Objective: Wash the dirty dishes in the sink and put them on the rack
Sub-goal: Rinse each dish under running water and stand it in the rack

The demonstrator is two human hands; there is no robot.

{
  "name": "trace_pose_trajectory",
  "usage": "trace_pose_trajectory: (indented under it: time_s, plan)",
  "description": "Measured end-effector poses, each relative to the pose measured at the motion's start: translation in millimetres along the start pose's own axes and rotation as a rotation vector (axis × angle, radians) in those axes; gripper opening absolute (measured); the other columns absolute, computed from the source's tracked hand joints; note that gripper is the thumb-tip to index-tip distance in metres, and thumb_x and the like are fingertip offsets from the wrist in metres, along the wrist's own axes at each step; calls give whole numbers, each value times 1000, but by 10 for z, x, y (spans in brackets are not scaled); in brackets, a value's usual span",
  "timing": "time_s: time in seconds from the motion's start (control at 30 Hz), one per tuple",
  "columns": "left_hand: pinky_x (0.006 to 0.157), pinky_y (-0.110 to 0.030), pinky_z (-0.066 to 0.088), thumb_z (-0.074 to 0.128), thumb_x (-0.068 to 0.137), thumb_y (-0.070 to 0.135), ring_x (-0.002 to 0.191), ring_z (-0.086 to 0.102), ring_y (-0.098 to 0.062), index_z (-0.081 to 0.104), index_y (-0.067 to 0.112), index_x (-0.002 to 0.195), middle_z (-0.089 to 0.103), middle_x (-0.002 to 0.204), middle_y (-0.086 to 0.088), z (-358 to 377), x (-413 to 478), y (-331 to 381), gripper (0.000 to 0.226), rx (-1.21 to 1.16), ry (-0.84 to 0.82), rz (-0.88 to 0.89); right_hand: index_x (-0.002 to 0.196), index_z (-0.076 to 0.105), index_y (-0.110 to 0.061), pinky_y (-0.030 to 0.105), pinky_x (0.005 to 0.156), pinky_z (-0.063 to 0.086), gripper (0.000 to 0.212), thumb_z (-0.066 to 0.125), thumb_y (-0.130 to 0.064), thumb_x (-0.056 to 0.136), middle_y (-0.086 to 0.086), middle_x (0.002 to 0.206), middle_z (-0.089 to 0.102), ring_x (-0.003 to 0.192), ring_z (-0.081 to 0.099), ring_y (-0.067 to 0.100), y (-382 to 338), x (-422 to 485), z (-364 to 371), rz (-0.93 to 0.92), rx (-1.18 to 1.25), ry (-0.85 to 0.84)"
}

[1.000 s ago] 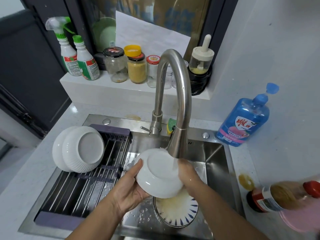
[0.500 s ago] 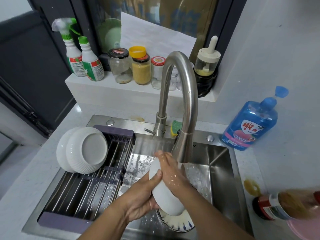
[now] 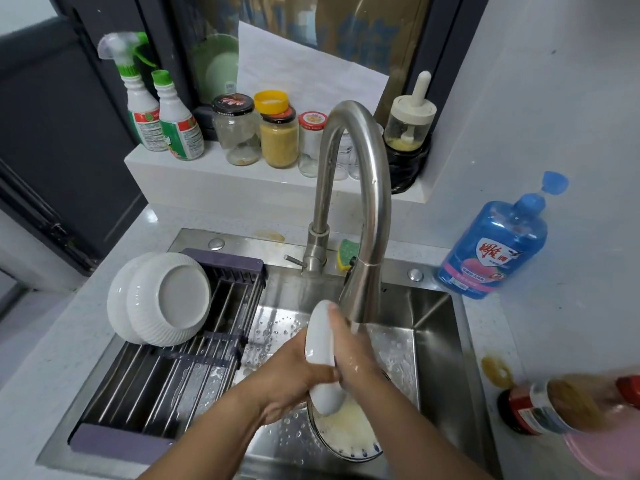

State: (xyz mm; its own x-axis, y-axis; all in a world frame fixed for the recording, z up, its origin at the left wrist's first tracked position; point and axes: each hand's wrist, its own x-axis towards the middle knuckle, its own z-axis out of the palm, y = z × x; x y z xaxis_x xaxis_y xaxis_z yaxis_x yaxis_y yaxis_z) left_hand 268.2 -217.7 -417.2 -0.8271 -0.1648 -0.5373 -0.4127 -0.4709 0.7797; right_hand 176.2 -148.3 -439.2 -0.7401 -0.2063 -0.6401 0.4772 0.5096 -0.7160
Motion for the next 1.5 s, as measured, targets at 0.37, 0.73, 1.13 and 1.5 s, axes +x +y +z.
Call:
trace_pose_trajectory:
  time_s: [0.37,0.73,1.13,1.5]
  plan:
    - [100,-52,54,72,79,-16,119,66,-36,60,20,136,70,125,-17,-256,-52,-78,68,-24,-81,-56,129,58,1,48,100,52,35,62,-15,98,10,96,65,100,62,32,-199,407,-308,-46,-46,-55]
    - [79,-47,60,72,82,57,120,64,-33,55,19,139,70,127,-11,-344,312,-383,71,-368,219,-88,90,74,-12,36,74,53,23,67,-32,97,9,80,74,75,68,26,70,317,-551,-106,422,-55]
    - [84,-66,54,54,95,16,107,65,-46,49,-7,140,64,122,-33,-254,463,-205,51,-646,110,-404,100,69,-29,26,72,50,41,54,-67,94,-15,90,66,78,61,2,783,-42,-618,-981,-693,-183]
    - [93,-58,56,55,104,20,105,70,-39,59,3,130,73,115,-21,-204,511,-550,31,-459,472,-141,118,59,-34,5,82,38,30,66,-23,92,-20,124,45,103,51,-1,951,243,-735,-641,-505,232]
